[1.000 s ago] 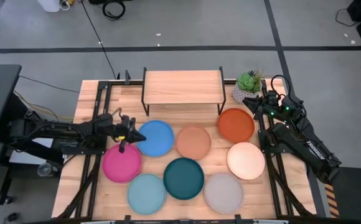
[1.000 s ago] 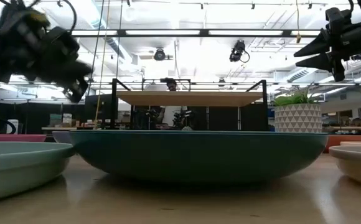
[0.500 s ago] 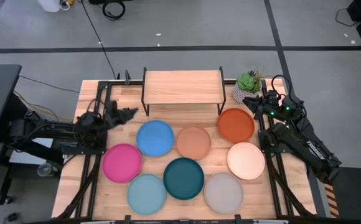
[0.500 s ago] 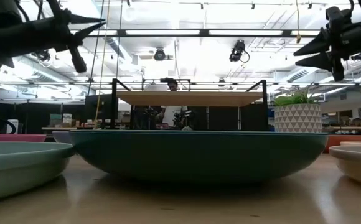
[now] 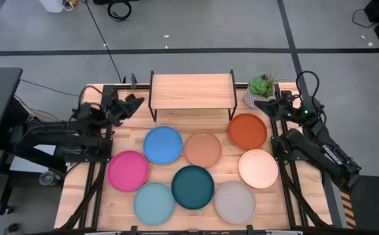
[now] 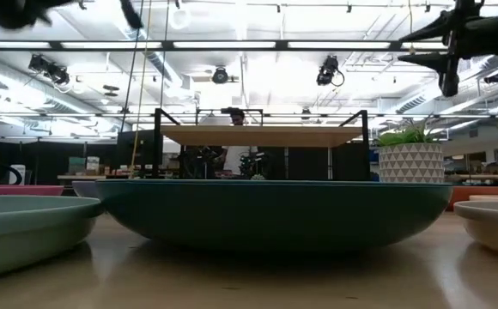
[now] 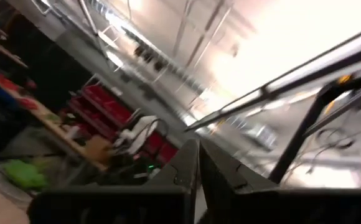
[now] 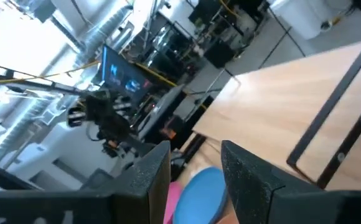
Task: Place and stack plates onto a shelf
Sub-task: Put the orange plate on the shelf
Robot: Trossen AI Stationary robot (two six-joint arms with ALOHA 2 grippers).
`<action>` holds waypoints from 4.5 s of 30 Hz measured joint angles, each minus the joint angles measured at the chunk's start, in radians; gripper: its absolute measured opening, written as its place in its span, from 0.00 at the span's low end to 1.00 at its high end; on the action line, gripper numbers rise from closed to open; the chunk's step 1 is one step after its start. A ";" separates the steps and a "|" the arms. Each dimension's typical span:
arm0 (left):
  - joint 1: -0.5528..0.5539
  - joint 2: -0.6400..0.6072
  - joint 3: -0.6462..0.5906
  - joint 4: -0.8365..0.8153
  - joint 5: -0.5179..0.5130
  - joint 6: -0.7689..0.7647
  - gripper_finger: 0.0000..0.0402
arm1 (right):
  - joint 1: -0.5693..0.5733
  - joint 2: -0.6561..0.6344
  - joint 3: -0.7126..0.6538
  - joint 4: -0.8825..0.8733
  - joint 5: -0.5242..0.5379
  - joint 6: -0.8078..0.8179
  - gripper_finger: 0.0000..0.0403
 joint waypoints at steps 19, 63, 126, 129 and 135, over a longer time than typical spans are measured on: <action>0.081 0.000 0.383 -0.731 -0.060 0.119 0.22 | 0.185 0.432 0.481 -0.682 0.125 -0.563 0.35; 0.138 -0.002 0.400 -0.834 0.004 0.119 0.40 | 0.927 1.341 0.455 -0.785 0.678 -0.334 0.66; 0.138 -0.002 0.400 -0.841 0.058 0.123 0.40 | 0.928 1.244 0.489 -0.991 0.613 -0.103 0.04; 0.138 -0.002 0.400 -0.841 0.058 0.123 0.40 | 0.936 1.208 0.554 -1.069 0.662 -0.076 0.04; 0.138 -0.002 0.400 -0.841 0.058 0.123 0.40 | 0.941 1.171 0.737 -1.236 0.796 -0.046 0.04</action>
